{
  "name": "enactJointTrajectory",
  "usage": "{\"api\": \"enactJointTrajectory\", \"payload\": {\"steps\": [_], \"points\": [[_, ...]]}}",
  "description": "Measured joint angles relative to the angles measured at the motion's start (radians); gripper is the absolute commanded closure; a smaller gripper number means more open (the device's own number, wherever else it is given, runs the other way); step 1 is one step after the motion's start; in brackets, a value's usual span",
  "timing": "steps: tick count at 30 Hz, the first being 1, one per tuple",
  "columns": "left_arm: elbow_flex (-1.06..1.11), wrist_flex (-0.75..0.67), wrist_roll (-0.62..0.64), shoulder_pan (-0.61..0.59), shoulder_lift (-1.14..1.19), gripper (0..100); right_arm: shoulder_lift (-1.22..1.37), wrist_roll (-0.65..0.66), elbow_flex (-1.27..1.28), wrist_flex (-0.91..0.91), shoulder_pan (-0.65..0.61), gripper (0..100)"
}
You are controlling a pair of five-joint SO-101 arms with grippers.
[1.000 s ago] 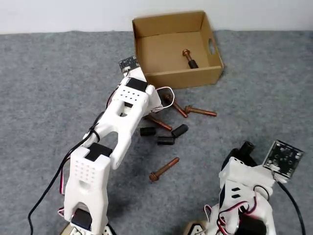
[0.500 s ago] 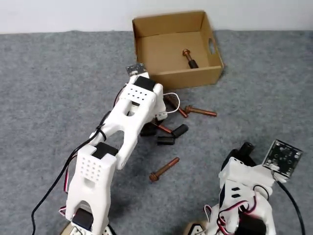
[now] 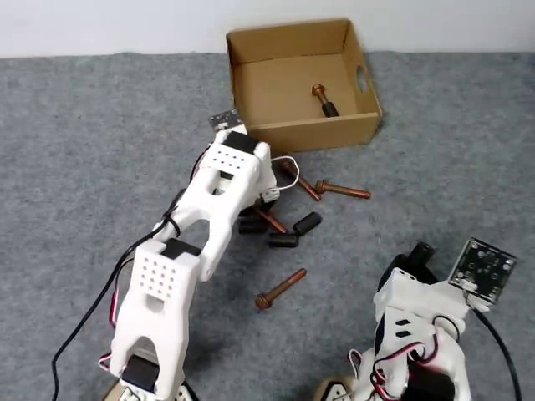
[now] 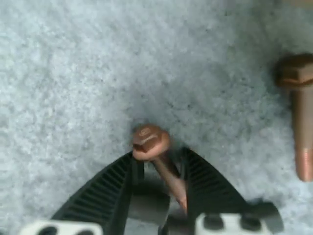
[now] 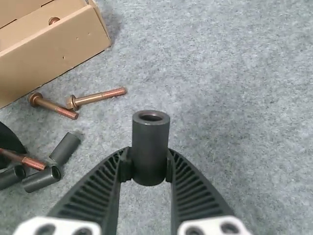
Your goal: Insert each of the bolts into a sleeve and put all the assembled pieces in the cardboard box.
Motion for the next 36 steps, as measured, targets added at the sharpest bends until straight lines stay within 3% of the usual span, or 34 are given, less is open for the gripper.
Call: {"api": "enactJointTrajectory", "payload": {"steps": [3, 6, 18, 26, 36], "points": [[-0.051, 0.021, 0.002, -0.005, 0.032, 88, 0.0, 0.0, 0.0, 0.0, 0.0, 99.1], [-0.112, 0.069, 0.002, -0.005, 0.068, 99, 0.0, 0.0, 0.0, 0.0, 0.0, 99.1], [-0.319, 0.258, 0.002, 0.031, 0.083, 100, 0.0, 0.0, 0.0, 0.0, 0.0, 99.1], [-0.331, 0.264, -0.048, 0.068, -0.158, 100, 0.0, 0.014, 0.0, 0.006, -0.008, 99.1], [-0.138, 0.272, -0.16, 0.135, -0.526, 100, 0.0, 0.028, 0.0, 0.014, -0.17, 99.1]]}}
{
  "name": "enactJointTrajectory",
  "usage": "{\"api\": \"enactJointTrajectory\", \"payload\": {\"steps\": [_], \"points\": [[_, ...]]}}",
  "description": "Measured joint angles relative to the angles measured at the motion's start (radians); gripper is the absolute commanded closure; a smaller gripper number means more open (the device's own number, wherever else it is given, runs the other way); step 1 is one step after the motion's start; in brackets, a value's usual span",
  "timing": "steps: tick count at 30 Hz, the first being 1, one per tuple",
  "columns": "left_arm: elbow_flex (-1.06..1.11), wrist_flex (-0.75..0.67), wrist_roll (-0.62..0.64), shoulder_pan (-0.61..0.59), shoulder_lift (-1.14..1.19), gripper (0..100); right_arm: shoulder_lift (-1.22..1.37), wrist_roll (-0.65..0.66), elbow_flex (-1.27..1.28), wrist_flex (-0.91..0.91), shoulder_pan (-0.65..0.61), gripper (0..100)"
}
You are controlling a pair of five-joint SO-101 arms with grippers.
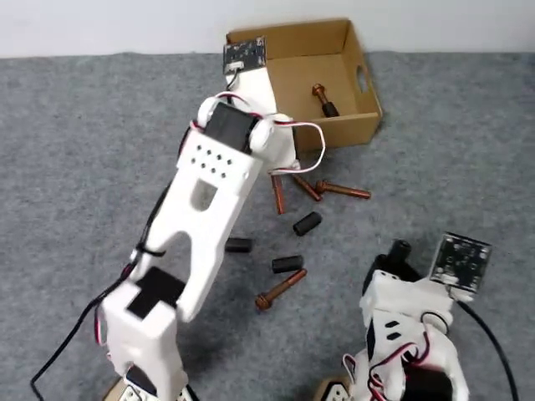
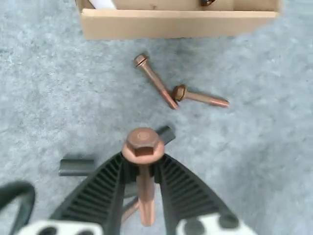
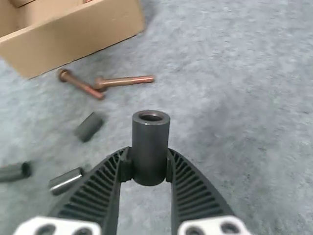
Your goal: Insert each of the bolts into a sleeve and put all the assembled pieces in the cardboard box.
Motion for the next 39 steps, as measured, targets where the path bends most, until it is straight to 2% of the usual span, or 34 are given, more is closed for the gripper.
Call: {"api": "enactJointTrajectory", "payload": {"steps": [5, 9, 16, 25, 34, 39], "points": [[0.169, 0.002, -0.044, -0.005, -0.121, 100, -0.003, 0.002, 0.0, 0.0, -0.14, 99.1], [0.322, -0.04, -0.069, -0.002, -0.256, 100, -0.005, 0.003, 0.0, 0.0, -0.198, 99.1], [0.733, -0.275, -0.132, -0.003, -0.591, 100, -0.008, 0.003, 0.0, 0.0, -0.261, 99.1], [1.295, -0.583, -0.187, -0.003, -0.999, 100, -0.008, 0.003, 0.0, 0.0, -0.413, 99.1], [1.629, -0.799, -0.187, -0.003, -1.363, 100, -0.008, 0.009, 0.0, 0.0, -0.632, 99.1], [1.755, -0.878, -0.187, -0.003, -1.559, 100, -0.008, 0.103, 0.0, 0.0, -0.74, 99.1]]}}
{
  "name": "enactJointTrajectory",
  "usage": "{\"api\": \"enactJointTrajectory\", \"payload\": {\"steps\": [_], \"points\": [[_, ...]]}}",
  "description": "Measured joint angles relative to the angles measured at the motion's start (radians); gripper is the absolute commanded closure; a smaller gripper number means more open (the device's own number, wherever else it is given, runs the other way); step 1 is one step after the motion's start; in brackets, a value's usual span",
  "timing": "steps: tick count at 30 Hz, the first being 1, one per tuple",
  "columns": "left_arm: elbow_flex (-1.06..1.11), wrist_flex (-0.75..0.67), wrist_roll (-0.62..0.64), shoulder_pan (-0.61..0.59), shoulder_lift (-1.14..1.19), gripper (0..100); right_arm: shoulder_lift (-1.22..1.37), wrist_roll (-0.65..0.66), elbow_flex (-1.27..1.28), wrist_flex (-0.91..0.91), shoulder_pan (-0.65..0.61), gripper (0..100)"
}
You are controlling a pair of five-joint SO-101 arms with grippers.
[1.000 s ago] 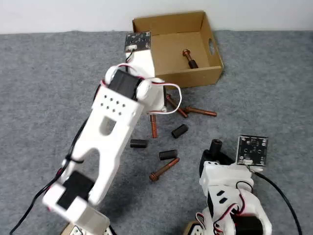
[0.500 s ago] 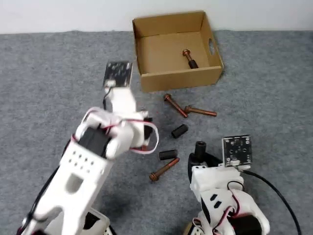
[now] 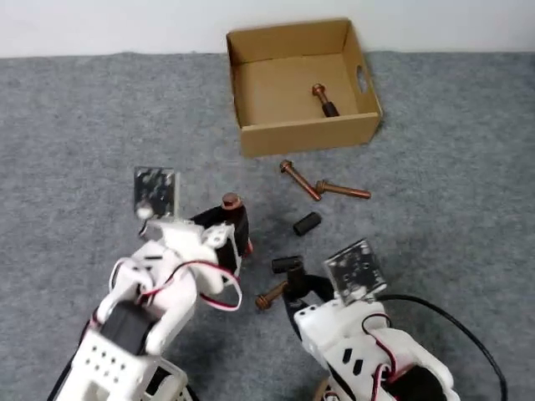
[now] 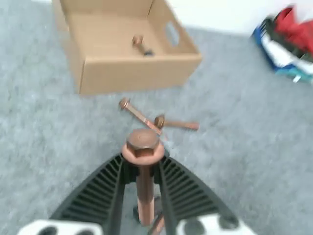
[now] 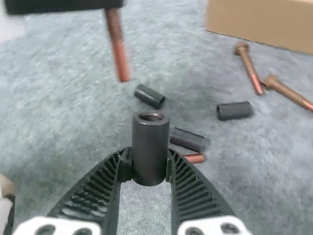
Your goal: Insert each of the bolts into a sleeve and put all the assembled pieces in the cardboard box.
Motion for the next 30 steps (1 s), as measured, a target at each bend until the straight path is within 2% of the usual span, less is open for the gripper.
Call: {"api": "enactJointTrajectory", "payload": {"steps": [8, 14, 22, 30], "points": [[0.153, -0.052, 0.002, 0.002, -0.327, 100, 0.0, 0.1, 0.0, -0.032, -0.026, 99.1], [0.17, -0.052, 0.077, 0.003, -0.508, 100, 0.014, 0.21, 0.052, -0.127, -0.029, 99.1], [0.17, -0.052, 0.083, 0.109, -0.528, 100, 0.014, 0.295, 0.091, -0.25, -0.029, 99.1], [0.176, -0.052, 0.083, 0.133, -0.531, 100, 0.014, 0.299, 0.091, -0.276, -0.029, 99.1]]}}
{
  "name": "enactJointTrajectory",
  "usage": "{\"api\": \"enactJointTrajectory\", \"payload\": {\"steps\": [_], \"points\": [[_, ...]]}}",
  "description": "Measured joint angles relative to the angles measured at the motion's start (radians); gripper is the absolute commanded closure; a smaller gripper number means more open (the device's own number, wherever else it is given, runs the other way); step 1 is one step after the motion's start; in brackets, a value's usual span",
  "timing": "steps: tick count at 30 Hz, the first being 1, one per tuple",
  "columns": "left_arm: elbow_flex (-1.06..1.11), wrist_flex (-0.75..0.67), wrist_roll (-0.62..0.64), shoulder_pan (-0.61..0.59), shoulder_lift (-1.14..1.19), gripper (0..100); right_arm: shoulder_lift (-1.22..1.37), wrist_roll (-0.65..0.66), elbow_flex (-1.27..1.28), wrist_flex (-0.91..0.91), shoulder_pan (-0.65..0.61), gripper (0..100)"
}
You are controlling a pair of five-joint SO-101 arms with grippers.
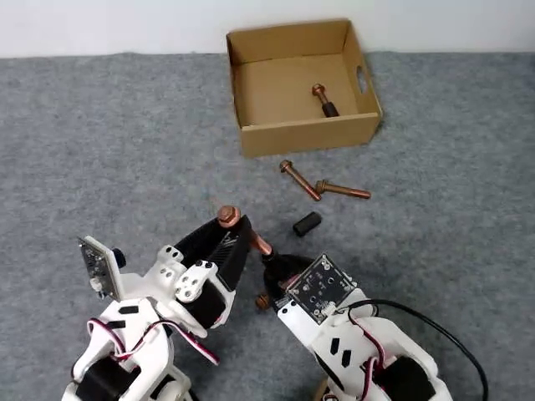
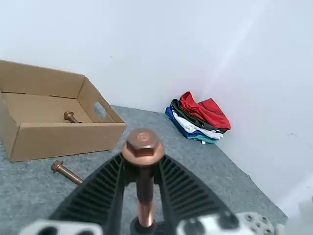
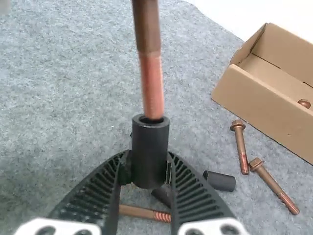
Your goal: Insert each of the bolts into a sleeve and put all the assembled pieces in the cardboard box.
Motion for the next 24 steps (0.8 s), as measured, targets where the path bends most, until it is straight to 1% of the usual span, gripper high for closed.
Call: {"api": "enactJointTrajectory", "payload": {"steps": [5, 9, 11, 14, 15, 17, 19, 21, 24], "points": [[0.043, 0.0, 0.0, 0.003, 0.003, 100, 0.0, 0.003, 0.0, -0.04, -0.002, 99.1], [0.043, 0.04, 0.002, 0.003, -0.005, 100, 0.002, 0.008, 0.002, -0.055, -0.003, 99.1], [0.041, 0.071, 0.002, 0.005, -0.009, 100, 0.002, 0.032, 0.002, -0.055, -0.003, 99.1], [0.043, 0.114, -0.005, 0.041, -0.008, 99, 0.002, 0.072, 0.002, -0.055, -0.005, 99.1], [0.046, 0.121, -0.017, 0.055, -0.009, 98, 0.002, 0.08, 0.002, -0.055, -0.005, 99.1], [0.061, 0.13, -0.051, 0.092, -0.005, 93, 0.002, 0.087, 0.002, -0.055, -0.005, 99.1], [0.077, 0.14, -0.083, 0.106, -0.009, 87, 0.002, 0.091, 0.002, -0.055, -0.005, 99.1], [0.077, 0.158, -0.106, 0.11, -0.011, 82, 0.002, 0.091, 0.002, -0.055, -0.005, 99.1], [0.086, 0.203, -0.127, 0.12, 0.005, 80, -0.003, 0.091, 0.0, -0.055, -0.002, 99.1]]}}
